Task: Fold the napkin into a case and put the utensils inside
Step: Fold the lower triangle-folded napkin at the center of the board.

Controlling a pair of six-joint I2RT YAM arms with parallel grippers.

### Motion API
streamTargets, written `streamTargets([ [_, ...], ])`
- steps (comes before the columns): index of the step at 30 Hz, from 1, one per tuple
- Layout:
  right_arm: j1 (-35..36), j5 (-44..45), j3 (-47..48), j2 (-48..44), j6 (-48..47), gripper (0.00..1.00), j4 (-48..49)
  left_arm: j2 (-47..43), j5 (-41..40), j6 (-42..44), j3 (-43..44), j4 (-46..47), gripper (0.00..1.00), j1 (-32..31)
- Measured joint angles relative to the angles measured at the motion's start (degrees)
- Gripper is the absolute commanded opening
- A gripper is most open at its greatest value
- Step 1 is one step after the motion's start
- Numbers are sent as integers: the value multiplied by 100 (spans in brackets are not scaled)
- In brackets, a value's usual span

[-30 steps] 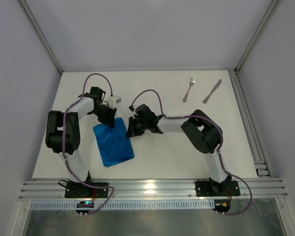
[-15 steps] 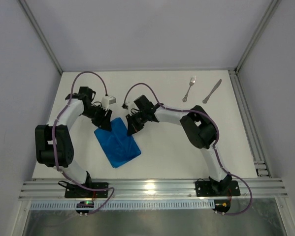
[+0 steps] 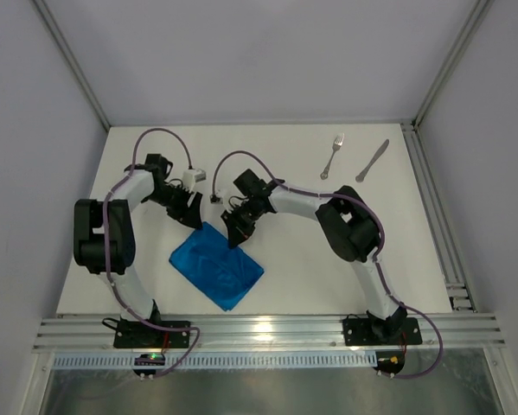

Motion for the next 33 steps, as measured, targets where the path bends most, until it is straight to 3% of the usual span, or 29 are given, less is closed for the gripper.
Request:
streamTargets([
  [3, 0, 107, 339, 101, -146, 22, -223, 24, -96, -120, -254, 166, 52, 0],
  [10, 0, 732, 621, 168, -275, 50, -269, 50, -234, -289, -516, 433, 20, 2],
  [13, 0, 1121, 365, -50, -219, 61, -129, 96, -278, -295, -625, 496, 16, 4],
  [20, 160, 3121, -1556, -1888, 326, 65, 946, 90, -284, -293, -754, 507, 12, 28],
  [25, 1143, 4402, -2457, -3298, 643, 64, 1580, 20, -275, -245, -837, 472, 27, 107],
  [28, 1591, 4347, -2505, -3425, 1038, 49, 1952, -92, -254, -234, -839, 413, 33, 177],
  [29, 1622, 4297, -2527, -3386, 1193, 39, 2065, -160, -249, -229, -837, 389, 36, 223],
  [33, 1438, 4037, -2516, -2874, 1847, 22, 2428, -505, -225, -190, -826, 313, 43, 396],
])
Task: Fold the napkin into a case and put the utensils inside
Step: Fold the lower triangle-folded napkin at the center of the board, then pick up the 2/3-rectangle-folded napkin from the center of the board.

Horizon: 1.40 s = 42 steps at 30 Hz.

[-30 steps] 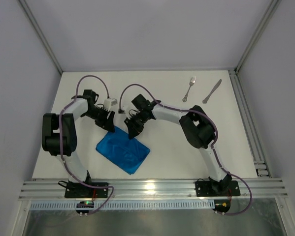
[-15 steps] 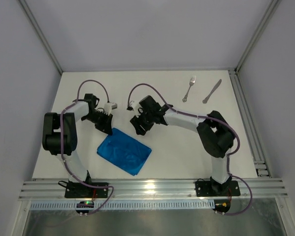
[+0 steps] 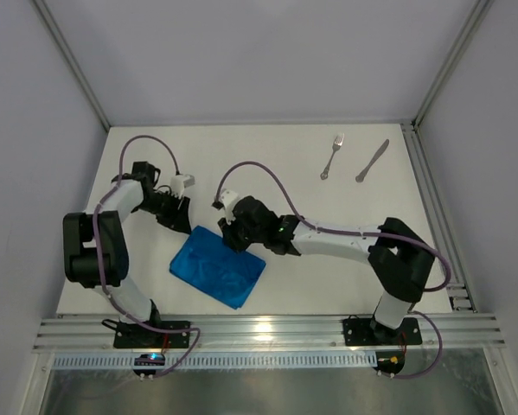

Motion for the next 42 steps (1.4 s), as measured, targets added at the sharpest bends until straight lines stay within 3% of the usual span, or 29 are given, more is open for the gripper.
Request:
streamTargets([
  [5, -227, -542, 140, 1038, 752, 15, 409, -723, 166, 326, 13, -216, 44, 109],
  [9, -345, -833, 140, 1471, 1211, 11, 584, -1464, 306, 1357, 13, -741, 50, 289],
  [16, -422, -1200, 258, 1788, 1659, 9, 905, -1895, -157, 4760, -501, -2074, 57, 321],
  [20, -461, -1390, 289, 1880, 1818, 8, 1036, -2004, -570, 6548, -1217, -2411, 59, 321],
  [23, -518, -1545, 413, 1987, 1858, 8, 1021, -2341, -839, 7436, -1703, -2472, 59, 321],
  [33, -765, -1751, 811, 2188, 1657, 8, 675, -2579, -1270, 8247, -1998, -2542, 64, 321],
  [42, -800, -1849, 824, 2188, 1438, 7, 634, -2361, -1185, 8354, -2308, -1749, 63, 321],
])
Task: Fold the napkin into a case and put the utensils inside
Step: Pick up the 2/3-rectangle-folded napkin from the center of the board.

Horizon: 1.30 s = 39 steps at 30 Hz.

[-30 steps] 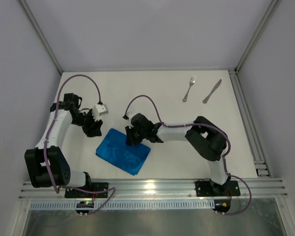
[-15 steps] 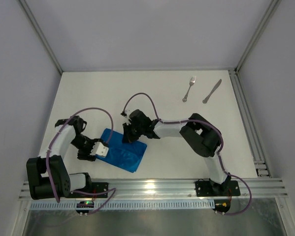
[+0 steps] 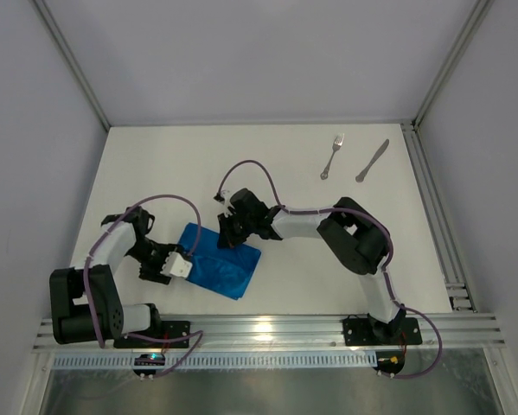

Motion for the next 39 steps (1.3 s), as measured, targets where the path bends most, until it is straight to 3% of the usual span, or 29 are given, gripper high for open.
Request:
streamTargets([
  [17, 0, -201, 0, 0, -162, 7, -37, 496, -168, -4, 46, 761, 60, 0],
  [23, 0, -332, 0, 0, -234, 7, -79, 813, -98, 4, 251, 699, 36, 0],
  [28, 0, -402, 0, 0, -295, 7, -98, 999, 35, 35, 404, 721, 23, -4],
  [29, 0, -409, 0, 0, -299, 7, -103, 1047, 61, 39, 450, 704, 15, -9],
  [32, 0, -428, 0, 0, -319, 7, -114, 1108, 127, 48, 507, 695, 2, -13],
  [39, 0, -487, 26, 0, -435, 8, -181, 1200, 376, 76, 605, 199, 0, -22],
])
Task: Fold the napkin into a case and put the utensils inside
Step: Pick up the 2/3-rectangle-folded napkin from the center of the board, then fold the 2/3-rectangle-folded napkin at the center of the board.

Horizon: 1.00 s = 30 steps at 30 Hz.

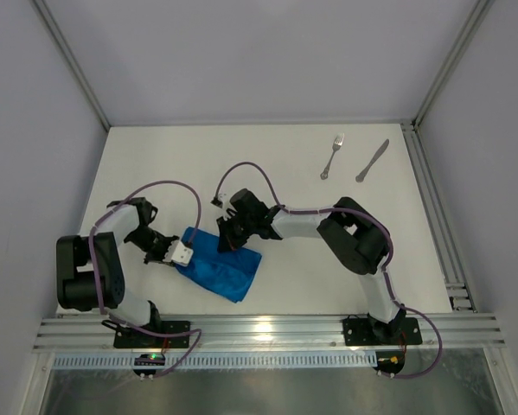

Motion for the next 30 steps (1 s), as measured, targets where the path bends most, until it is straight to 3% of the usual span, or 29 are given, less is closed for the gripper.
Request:
streamTargets([
  [14, 31, -42, 96, -17, -424, 15, -251, 487, 673, 7, 868, -1045, 0, -17],
  [21, 151, 160, 164, -94, -678, 39, -382, 538, 715, -122, 1034, -1106, 0, -52],
  [30, 249, 874, 151, -560, -1123, 55, -433, 584, 496, -262, 1215, -1174, 0, -66],
])
